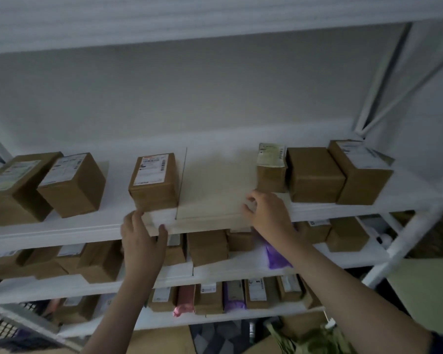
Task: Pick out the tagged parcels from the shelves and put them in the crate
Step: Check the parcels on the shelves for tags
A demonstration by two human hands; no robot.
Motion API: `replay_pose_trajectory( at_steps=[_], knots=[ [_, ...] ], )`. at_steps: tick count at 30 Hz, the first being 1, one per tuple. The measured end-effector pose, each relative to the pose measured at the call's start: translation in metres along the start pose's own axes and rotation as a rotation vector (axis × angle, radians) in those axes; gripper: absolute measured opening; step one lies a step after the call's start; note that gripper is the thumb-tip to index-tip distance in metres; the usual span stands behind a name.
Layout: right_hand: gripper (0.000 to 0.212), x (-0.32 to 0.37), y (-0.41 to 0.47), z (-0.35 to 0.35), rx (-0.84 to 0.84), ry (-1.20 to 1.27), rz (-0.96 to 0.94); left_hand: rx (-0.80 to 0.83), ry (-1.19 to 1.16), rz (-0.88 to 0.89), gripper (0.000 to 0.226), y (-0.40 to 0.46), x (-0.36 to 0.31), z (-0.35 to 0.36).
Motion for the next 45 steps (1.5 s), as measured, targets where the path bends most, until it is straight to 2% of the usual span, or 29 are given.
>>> replay_pose_trajectory(
  at_steps=[9,14,22,26,30,32,35,38,45],
  knots=[
    [0.033,-0.072,-0.022,-0.045,-0.077,0.039,0.100,0.303,0.058,0.258,0.046,-0.007,-0.090,0.086],
    [0.034,-0.078,-0.021,-0.050,-0.057,0.014,0.090,0.356,0.087,0.333,0.037,0.003,-0.120,0.111],
    [0.036,-0.084,0.008,-0.053,0.008,-0.034,0.141,0.493,0.210,0.359,0.060,0.029,-0.140,0.142],
    [0.020,-0.084,0.032,-0.044,0.058,-0.016,0.180,0.571,0.150,0.303,0.074,0.055,-0.151,0.164],
    [0.030,-0.088,0.057,-0.039,0.061,0.087,0.206,0.666,0.053,0.257,0.090,0.084,-0.156,0.193],
    [0.028,-0.088,0.067,-0.037,0.082,0.102,0.183,0.678,0.027,0.261,0.089,0.097,-0.159,0.206],
    [0.020,-0.091,0.077,-0.033,0.105,0.074,0.149,0.666,0.021,0.338,0.074,0.103,-0.168,0.220],
    [0.021,-0.089,0.078,-0.032,0.079,0.079,0.115,0.630,-0.038,0.356,0.064,0.093,-0.171,0.224],
    [0.029,-0.076,0.054,-0.030,0.047,0.021,0.035,0.536,-0.122,0.369,0.055,0.066,-0.168,0.185]
  ],
)
Point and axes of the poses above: each hand's wrist, its own y-axis towards the middle knuckle, its own z-axis out of the palm, x = y × z, the point moved 6 cm from there along y, towards the middle knuckle, and after that the axes turned 4 degrees about z, right-handed, at the moved point
